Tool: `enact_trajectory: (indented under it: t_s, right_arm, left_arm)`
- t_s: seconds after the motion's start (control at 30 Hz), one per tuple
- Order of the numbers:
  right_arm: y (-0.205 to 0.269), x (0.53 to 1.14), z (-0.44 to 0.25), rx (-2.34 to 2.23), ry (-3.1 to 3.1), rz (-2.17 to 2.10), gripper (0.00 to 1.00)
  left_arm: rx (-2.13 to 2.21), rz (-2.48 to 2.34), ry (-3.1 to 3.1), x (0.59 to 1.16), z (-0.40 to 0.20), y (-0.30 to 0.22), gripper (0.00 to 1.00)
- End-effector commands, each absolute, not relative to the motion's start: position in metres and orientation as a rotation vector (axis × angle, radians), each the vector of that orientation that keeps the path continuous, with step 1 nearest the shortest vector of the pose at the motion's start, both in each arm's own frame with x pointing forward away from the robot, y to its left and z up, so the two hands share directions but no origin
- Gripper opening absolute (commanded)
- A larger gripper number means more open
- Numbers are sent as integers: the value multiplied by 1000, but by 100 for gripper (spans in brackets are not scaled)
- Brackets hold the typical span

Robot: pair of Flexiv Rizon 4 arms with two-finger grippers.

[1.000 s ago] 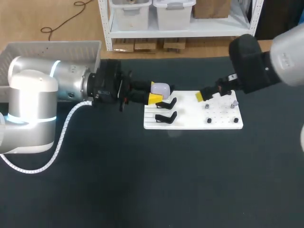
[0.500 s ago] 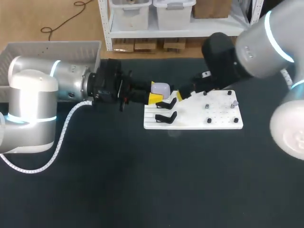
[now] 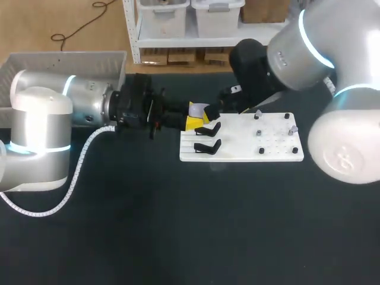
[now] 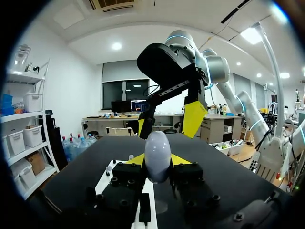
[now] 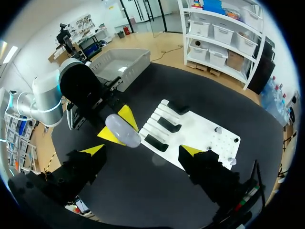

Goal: Pick up each earbud case from the left stands, insert the matching earbuds, close the lid, and place the case in the box.

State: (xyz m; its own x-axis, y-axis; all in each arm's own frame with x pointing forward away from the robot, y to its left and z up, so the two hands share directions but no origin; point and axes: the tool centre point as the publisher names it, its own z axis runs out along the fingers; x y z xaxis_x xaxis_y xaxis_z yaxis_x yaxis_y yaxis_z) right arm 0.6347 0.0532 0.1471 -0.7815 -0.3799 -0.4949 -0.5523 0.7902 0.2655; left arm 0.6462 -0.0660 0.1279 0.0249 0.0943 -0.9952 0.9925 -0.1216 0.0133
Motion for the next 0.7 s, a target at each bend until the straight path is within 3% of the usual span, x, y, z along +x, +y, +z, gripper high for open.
enact_trajectory:
  t_s: [0.03, 0.7]
  right_arm:
    - [57, 641, 144, -710, 2569, 568, 100]
    - [56, 654, 139, -692, 2589, 572, 100]
  left_arm:
    - [1380, -1239, 1204, 647, 127, -66, 0]
    - [1380, -1239, 1204, 647, 127, -66, 0]
